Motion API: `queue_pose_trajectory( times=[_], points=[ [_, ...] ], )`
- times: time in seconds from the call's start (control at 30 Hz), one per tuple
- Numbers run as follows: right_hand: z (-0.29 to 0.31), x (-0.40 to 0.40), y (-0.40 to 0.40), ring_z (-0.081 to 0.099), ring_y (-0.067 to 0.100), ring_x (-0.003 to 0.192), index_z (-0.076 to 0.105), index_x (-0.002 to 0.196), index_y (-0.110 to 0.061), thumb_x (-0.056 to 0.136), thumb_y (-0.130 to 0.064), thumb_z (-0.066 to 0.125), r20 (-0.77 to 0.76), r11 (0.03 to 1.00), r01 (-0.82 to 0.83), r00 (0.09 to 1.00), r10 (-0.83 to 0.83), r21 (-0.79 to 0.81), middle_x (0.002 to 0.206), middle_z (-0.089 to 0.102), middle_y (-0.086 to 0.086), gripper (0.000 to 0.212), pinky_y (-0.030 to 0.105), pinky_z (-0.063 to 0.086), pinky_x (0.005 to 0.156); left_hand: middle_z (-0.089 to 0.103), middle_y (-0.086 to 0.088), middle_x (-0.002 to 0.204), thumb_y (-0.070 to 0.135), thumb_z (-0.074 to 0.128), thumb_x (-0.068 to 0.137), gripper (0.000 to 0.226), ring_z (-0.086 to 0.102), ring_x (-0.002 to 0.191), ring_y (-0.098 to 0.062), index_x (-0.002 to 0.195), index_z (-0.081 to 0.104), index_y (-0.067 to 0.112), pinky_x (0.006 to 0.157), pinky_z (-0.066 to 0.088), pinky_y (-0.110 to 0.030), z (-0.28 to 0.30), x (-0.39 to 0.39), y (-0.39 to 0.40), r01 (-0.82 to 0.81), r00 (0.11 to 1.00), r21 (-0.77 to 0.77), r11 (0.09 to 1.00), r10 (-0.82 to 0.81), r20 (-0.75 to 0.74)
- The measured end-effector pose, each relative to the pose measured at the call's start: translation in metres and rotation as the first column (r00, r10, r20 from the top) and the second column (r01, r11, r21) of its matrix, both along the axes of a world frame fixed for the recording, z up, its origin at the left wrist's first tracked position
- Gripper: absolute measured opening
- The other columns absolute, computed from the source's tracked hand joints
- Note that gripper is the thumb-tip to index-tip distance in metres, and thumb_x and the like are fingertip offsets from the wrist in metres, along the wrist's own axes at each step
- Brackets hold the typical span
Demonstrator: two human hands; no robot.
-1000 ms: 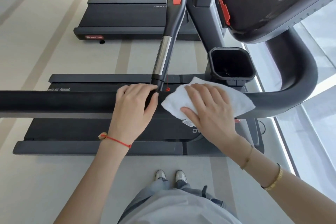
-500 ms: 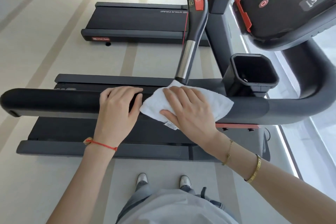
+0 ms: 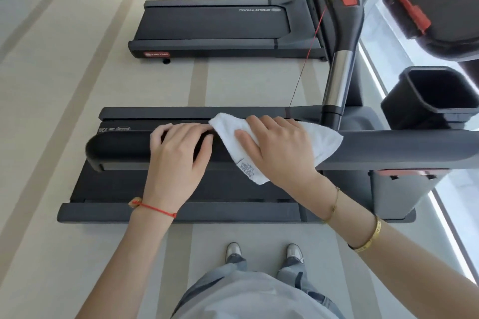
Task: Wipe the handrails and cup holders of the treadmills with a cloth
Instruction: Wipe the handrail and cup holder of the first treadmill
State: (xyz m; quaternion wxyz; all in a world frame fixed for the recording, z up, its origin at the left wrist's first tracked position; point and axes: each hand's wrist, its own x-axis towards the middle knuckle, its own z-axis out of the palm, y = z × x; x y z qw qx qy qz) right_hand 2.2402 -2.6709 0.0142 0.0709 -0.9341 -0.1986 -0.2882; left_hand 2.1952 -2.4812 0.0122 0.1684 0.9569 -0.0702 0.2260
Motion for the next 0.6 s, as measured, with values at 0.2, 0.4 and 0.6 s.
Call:
queue_pose_trajectory(
  times=[0.2,0.4,0.6],
  points=[
    [0.009,0.0,-0.016,0.049,0.024,0.061,0.059,0.082,-0.016,0.1,-0.048,0.031,-0.219,0.998,-0.038,0.975,0.029,-0.039,0.063,0.052,0.0,0.046,0.035,0.038,0.062,0.07,0.009,0.111,0.029,0.045,0.101,0.028,0.063,0.104,-0.012,0.114,0.067,0.019,0.105,0.033,-0.037,0.0,0.001,0.007,0.046,0.999,-0.015,0.999,-0.046,-0.022],
    [0.01,-0.006,-0.029,0.049,0.025,0.059,0.056,0.079,-0.014,0.1,-0.04,0.038,-0.155,0.999,0.036,0.987,-0.041,-0.036,0.062,0.052,0.001,0.039,0.034,0.037,0.063,0.069,0.009,0.113,0.031,0.045,0.101,0.029,0.063,0.107,-0.012,0.116,0.067,0.02,0.104,0.034,-0.037,0.0,0.001,0.009,0.055,0.998,-0.039,0.998,-0.057,-0.039],
    [0.01,0.01,0.011,0.046,0.025,0.053,0.042,0.072,-0.018,0.096,-0.052,0.025,-0.305,0.998,-0.011,0.952,-0.01,-0.066,0.057,0.05,-0.002,0.044,0.032,0.024,0.055,0.069,0.006,0.104,0.029,0.044,0.1,0.026,0.063,0.102,-0.018,0.107,0.066,0.016,0.1,0.036,-0.04,-0.001,0.002,0.007,0.045,0.998,-0.015,0.999,-0.046,-0.042]
  ],
)
